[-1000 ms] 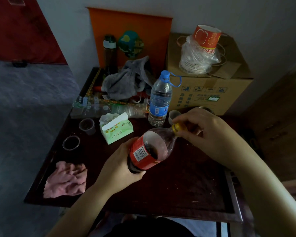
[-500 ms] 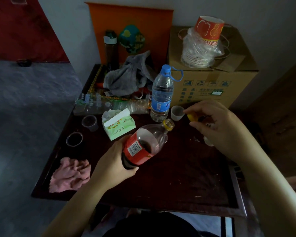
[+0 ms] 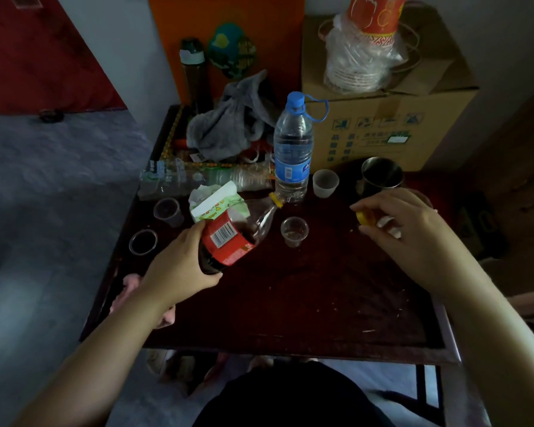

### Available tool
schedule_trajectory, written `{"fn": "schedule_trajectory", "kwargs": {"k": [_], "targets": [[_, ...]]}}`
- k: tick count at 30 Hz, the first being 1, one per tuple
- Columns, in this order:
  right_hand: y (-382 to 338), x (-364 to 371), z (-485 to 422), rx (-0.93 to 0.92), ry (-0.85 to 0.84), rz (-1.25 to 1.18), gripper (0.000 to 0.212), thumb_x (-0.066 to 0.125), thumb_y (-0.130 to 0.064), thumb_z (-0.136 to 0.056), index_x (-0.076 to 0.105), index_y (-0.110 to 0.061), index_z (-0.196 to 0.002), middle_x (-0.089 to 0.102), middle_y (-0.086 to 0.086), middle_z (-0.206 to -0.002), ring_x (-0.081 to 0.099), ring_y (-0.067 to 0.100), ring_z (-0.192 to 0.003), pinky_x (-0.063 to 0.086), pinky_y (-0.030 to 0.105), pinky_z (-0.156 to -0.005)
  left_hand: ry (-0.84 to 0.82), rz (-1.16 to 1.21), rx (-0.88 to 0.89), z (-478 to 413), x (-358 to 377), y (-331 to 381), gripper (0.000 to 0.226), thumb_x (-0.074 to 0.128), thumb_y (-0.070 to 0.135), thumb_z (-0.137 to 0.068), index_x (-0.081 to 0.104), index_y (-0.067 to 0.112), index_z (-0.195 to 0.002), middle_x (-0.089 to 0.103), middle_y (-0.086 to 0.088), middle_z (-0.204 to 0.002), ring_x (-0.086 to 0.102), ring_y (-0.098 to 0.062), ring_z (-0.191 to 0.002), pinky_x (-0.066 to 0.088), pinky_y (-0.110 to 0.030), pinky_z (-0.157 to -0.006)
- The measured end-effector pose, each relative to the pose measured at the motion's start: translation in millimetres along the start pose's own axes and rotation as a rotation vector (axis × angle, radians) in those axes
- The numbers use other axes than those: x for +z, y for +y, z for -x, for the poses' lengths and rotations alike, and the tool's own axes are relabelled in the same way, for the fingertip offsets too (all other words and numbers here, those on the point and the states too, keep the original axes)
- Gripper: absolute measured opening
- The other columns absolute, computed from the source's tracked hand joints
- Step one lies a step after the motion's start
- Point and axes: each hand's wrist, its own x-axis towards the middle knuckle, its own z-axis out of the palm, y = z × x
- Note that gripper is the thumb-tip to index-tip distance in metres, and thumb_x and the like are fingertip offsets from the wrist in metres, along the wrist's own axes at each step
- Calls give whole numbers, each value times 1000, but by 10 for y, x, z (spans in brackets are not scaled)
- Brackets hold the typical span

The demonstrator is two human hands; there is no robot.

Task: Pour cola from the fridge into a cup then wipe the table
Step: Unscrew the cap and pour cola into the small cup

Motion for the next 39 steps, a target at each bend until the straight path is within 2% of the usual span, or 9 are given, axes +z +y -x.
{"fn": "schedule_trajectory", "kwargs": {"k": [5, 10, 15, 19, 25, 30, 39], "targets": [[115, 25, 71, 28, 18, -2, 29, 68, -16, -83, 63, -27, -110, 54, -7, -107, 44, -16, -100, 31, -3, -78, -40, -27, 27, -99, -80, 42, 92, 81, 39, -61, 30, 31, -136, 53, 2, -128, 57, -20, -111, 49, -37, -83], [187, 57, 150, 63, 22, -4, 30, 68, -17, -83, 63, -27, -111, 53, -9, -107, 52, -4, -94, 33, -1, -78, -69, -48, 49, -182, -107, 51, 92, 79, 42, -59, 29, 32, -135, 52, 2, -130, 57, -19, -111, 52, -43, -83], [210, 112, 204, 71, 15, -9, 30, 67, -17, -83, 63, -26, -111, 53, -10, -106, 53, -4, -92, 35, 0, -80, -82, -79, 42, -237, -128, 83, 93, 79, 41, -59, 27, 33, -136, 53, 3, -127, 58, -19, -108, 53, -42, -80], [232, 131, 226, 79, 10, -16, 30, 68, -16, -83, 64, -25, -111, 53, -9, -106, 53, -5, -91, 34, -1, -79, -77, -136, 36, -271, -152, 112, 92, 80, 39, -60, 29, 32, -136, 53, 5, -125, 59, -18, -105, 45, -32, -71], [266, 152, 252, 95, 3, -13, 31, 68, -16, -83, 64, -24, -112, 53, -9, -106, 51, -7, -90, 34, -2, -78, -103, -177, 22, -307, -175, 81, 95, 80, 42, -57, 28, 33, -136, 54, 2, -124, 59, -20, -104, 52, -40, -77], [276, 161, 288, 104, -17, -26, 31, 67, -17, -84, 63, -25, -113, 52, -10, -107, 52, -5, -92, 35, -1, -79, -131, -212, 26, -306, -175, 75, 96, 79, 44, -57, 26, 34, -136, 54, 0, -122, 60, -21, -100, 54, -43, -75], [300, 176, 312, 110, -25, -20, 31, 68, -17, -83, 64, -24, -113, 53, -9, -106, 54, 1, -89, 38, 2, -77, -136, -227, 35, -297, -187, 78, 93, 79, 42, -58, 26, 33, -135, 54, 0, -122, 60, -20, -100, 54, -43, -75]]}}
